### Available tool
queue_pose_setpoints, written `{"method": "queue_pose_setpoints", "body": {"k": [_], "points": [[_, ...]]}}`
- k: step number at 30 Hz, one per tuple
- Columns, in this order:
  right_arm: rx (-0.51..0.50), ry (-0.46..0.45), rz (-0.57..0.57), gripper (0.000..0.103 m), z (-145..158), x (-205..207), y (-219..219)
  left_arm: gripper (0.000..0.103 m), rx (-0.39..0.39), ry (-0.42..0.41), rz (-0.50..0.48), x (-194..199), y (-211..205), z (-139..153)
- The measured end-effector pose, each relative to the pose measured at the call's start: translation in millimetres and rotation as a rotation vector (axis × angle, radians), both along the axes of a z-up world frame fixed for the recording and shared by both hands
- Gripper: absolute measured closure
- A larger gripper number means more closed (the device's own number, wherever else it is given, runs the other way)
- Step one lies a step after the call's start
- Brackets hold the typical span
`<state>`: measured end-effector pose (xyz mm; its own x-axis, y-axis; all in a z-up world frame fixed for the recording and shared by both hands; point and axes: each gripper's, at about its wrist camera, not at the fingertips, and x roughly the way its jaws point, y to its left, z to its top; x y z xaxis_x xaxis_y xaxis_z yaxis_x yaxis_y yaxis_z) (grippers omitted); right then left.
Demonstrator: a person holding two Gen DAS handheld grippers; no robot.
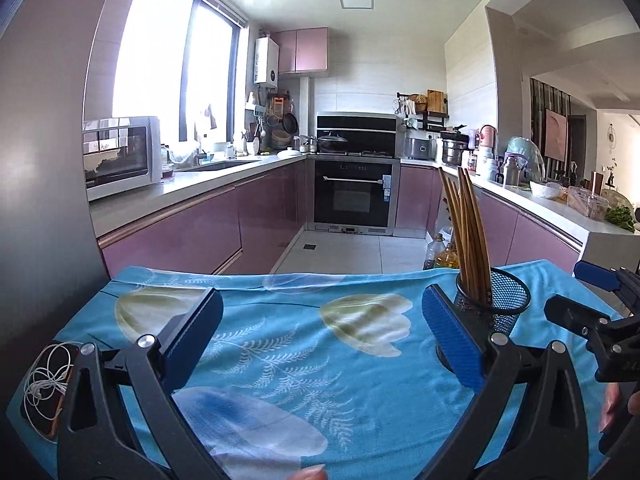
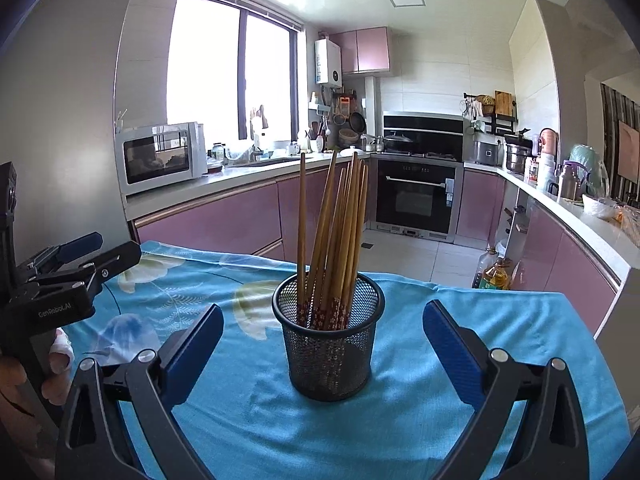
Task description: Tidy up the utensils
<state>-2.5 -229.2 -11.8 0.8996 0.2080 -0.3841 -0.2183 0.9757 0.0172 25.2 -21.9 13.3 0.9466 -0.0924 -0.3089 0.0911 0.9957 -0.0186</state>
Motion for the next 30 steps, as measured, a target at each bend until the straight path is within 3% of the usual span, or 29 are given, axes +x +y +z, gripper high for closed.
{"method": "queue_pose_setpoints", "body": {"k": [30], "points": [[0.030,-0.075,-0.037,0.006,4,-15,-4,0.005,0.009,-0.061,0.010,-26,-5,-4]]}}
